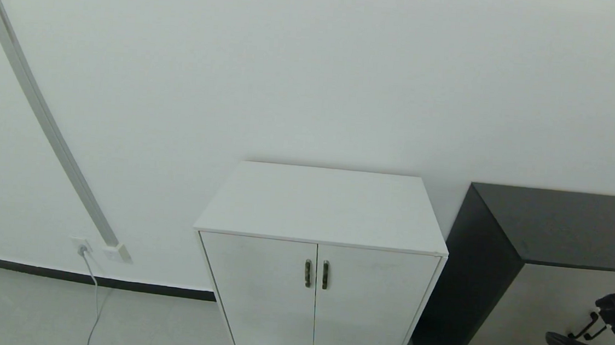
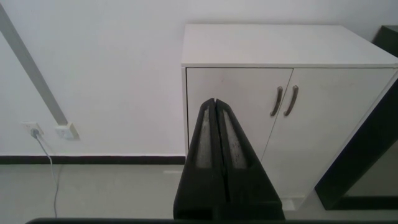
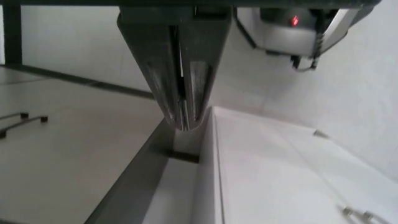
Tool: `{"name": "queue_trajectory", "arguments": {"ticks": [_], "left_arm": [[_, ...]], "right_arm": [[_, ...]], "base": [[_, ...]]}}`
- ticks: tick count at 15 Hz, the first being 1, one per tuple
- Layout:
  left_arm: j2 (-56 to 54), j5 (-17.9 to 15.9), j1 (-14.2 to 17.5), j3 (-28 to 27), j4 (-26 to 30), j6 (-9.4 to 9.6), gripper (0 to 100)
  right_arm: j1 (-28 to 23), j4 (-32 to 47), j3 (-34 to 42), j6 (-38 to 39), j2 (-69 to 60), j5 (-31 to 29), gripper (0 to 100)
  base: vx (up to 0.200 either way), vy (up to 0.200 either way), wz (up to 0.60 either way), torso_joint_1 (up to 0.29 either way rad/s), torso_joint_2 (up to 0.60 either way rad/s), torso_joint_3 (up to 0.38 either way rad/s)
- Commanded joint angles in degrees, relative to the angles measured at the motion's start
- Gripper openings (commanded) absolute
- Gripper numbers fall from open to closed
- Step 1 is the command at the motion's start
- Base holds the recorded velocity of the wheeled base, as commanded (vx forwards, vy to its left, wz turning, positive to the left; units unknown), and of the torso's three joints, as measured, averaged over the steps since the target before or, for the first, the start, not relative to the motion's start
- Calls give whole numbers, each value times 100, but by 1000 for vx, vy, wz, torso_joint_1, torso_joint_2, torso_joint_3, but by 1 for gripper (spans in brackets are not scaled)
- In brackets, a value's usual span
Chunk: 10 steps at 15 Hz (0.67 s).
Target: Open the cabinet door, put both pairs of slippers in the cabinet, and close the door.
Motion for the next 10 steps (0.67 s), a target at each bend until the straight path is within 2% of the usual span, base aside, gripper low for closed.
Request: {"name": "queue_trajectory", "arguments": {"ticks": [1,5,10], "left_arm": [[5,-2,0,1,0,-7,0],[5,-2,0,1,0,2,0],[5,-2,-9,1,0,2,0]], "right_arm": [[3,969,0,-6,-1390,149,0],[47,2771,0,-15,-3087,228,0],[109,4274,0,-77,-4423,386,0]], "base": [[0,0,0,0,0,0],[0,0,0,0,0,0],[0,0,0,0,0,0]]}}
